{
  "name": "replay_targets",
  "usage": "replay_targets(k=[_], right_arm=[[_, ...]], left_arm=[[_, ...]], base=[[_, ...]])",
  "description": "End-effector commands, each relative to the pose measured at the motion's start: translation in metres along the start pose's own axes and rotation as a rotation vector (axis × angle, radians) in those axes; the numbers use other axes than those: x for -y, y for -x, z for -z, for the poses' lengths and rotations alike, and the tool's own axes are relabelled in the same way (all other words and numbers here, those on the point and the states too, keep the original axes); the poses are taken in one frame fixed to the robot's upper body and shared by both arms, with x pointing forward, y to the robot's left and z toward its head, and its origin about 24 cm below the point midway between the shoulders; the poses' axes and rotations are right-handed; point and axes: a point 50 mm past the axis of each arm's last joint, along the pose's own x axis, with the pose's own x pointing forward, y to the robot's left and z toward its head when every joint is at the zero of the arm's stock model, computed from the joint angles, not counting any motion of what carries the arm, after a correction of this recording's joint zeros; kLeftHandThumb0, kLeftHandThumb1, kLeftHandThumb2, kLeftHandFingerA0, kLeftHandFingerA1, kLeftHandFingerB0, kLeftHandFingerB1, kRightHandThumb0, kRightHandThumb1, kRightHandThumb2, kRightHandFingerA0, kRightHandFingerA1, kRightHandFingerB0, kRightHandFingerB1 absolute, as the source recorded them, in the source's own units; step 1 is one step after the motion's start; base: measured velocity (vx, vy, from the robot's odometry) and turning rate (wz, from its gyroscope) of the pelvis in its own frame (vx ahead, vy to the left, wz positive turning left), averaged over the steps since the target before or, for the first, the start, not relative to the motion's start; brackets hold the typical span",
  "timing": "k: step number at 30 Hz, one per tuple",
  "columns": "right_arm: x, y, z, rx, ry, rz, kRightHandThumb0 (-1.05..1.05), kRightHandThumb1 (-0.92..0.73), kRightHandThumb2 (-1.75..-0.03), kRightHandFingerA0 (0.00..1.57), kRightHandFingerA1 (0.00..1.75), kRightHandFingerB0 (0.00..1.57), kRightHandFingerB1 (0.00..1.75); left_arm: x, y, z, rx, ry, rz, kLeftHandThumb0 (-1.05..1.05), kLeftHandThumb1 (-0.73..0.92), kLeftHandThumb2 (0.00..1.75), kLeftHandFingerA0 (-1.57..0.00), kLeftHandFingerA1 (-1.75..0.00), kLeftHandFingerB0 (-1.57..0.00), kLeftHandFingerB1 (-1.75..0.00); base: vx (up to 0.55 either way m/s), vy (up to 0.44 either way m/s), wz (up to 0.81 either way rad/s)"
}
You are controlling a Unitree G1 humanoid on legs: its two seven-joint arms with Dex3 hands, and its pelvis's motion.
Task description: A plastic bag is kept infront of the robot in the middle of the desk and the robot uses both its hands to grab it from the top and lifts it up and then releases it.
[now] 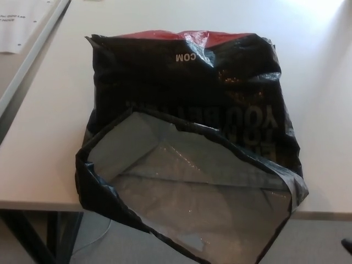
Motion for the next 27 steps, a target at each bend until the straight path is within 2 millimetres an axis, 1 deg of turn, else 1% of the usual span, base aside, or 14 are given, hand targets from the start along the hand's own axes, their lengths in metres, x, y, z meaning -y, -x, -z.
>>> replay_targets(k=[1, 7, 8, 10, 12, 13, 14, 15, 16, 18, 19, 23, 26, 27], right_arm=[[0.006, -0.032, 0.014, -0.033, 0.059, 0.106, -0.49, -0.34, -0.66, 0.06, 0.35, 0.0, 0.0], [-0.001, -0.043, 0.012, -0.042, 0.076, 0.081, -0.44, -0.37, -0.64, 0.04, 0.43, 0.0, 0.0], [-0.002, -0.044, 0.012, -0.035, 0.066, 0.084, -0.45, -0.25, -0.6, 0.03, 0.4, 0.0, 0.03], [-0.002, -0.046, 0.016, -0.04, 0.075, 0.067, -0.42, -0.4, -0.64, 0.01, 0.34, 0.0, 0.0], [-0.002, -0.047, 0.017, -0.039, 0.073, 0.064, -0.42, -0.4, -0.64, 0.01, 0.34, 0.0, 0.0], [-0.003, -0.047, 0.019, -0.043, 0.07, 0.052, -0.38, -0.4, -0.66, 0.01, 0.34, 0.0, 0.0], [-0.004, -0.048, 0.023, -0.066, 0.053, 0.034, -0.37, -0.39, -0.65, 0.01, 0.34, 0.0, 0.0], [-0.004, -0.048, 0.024, -0.06, 0.064, 0.029, -0.37, -0.39, -0.65, 0.01, 0.34, 0.0, 0.0], [-0.005, -0.049, 0.025, -0.059, 0.071, 0.021, -0.37, -0.39, -0.66, 0.01, 0.36, 0.0, 0.0], [-0.006, -0.05, 0.025, -0.058, 0.091, 0.008, -0.39, -0.38, -0.65, 0.02, 0.36, 0.0, 0.0], [-0.007, -0.05, 0.026, -0.053, 0.098, -0.002, -0.4, -0.41, -0.64, 0.07, 0.39, 0.0, 0.02], [-0.011, -0.053, 0.027, -0.075, 0.104, -0.054, -0.45, -0.49, -0.55, 0.12, 0.39, 0.0, 0.13], [-0.014, -0.053, 0.027, -0.079, 0.098, -0.083, -0.45, -0.41, -0.66, 0.06, 0.42, 0.0, 0.08], [-0.015, -0.054, 0.026, -0.066, 0.112, -0.088, -0.41, -0.45, -0.58, 0.04, 0.35, 0.0, 0.1]], left_arm=[[0.018, -0.027, 0.002, -0.058, 0.005, 0.133, -0.42, 0.34, 0.63, -0.08, -0.22, -0.11, -0.4], [0.044, -0.049, 0.009, -0.11, 0.091, 0.258, -0.46, 0.29, 0.7, -0.01, -0.29, -0.06, -0.46], [0.048, -0.053, 0.012, -0.125, 0.108, 0.294, -0.46, 0.29, 0.71, -0.03, -0.26, -0.06, -0.46], [0.057, -0.061, 0.015, -0.13, 0.122, 0.354, -0.28, 0.23, 0.81, 0.0, -0.49, -0.04, -0.51], [0.058, -0.063, 0.016, -0.129, 0.121, 0.37, -0.28, 0.23, 0.81, 0.0, -0.49, -0.04, -0.51], [0.06, -0.066, 0.014, -0.111, 0.11, 0.388, -0.5, 0.35, 0.61, -0.15, -0.37, -0.08, -0.35], [0.065, -0.071, 0.011, -0.096, 0.097, 0.423, -0.31, 0.24, 0.82, 0.0, -0.5, -0.02, -0.5], [0.068, -0.073, 0.011, -0.123, 0.101, 0.446, -0.55, 0.35, 0.67, -0.08, -0.32, -0.07, -0.4], [0.07, -0.074, 0.011, -0.129, 0.097, 0.457, -0.32, 0.23, 0.83, 0.0, -0.5, -0.03, -0.51], [0.073, -0.076, 0.009, -0.123, 0.09, 0.465, -0.32, 0.23, 0.83, 0.0, -0.5, -0.03, -0.51], [0.077, -0.077, 0.006, -0.117, 0.097, 0.477, -0.52, 0.31, 0.7, -0.06, -0.29, -0.05, -0.39], [0.089, -0.078, -0.002, -0.071, 0.121, 0.484, -0.57, 0.32, 0.67, -0.05, -0.45, -0.03, -0.42], [0.097, -0.079, -0.003, -0.082, 0.156, 0.49, -0.52, 0.29, 0.68, -0.05, -0.43, 0.0, -0.43], [0.099, -0.082, -0.004, -0.09, 0.163, 0.495, -0.47, 0.43, 0.58, -0.06, -0.27, -0.08, -0.4]], base=[[0.0, 0.0, 0.0], [0.0, 0.0, 0.0], [0.0, 0.0, 0.0], [0.0, 0.0, 0.0], [0.0, 0.0, 0.0], [0.0, 0.0, 0.0], [0.0, 0.0, 0.0], [0.0, 0.0, 0.0], [0.0, 0.0, 0.0], [0.0, 0.0, 0.0], [0.0, 0.0, 0.0], [0.0, 0.0, 0.0], [0.0, 0.0, 0.0], [0.0, 0.0, 0.0]])
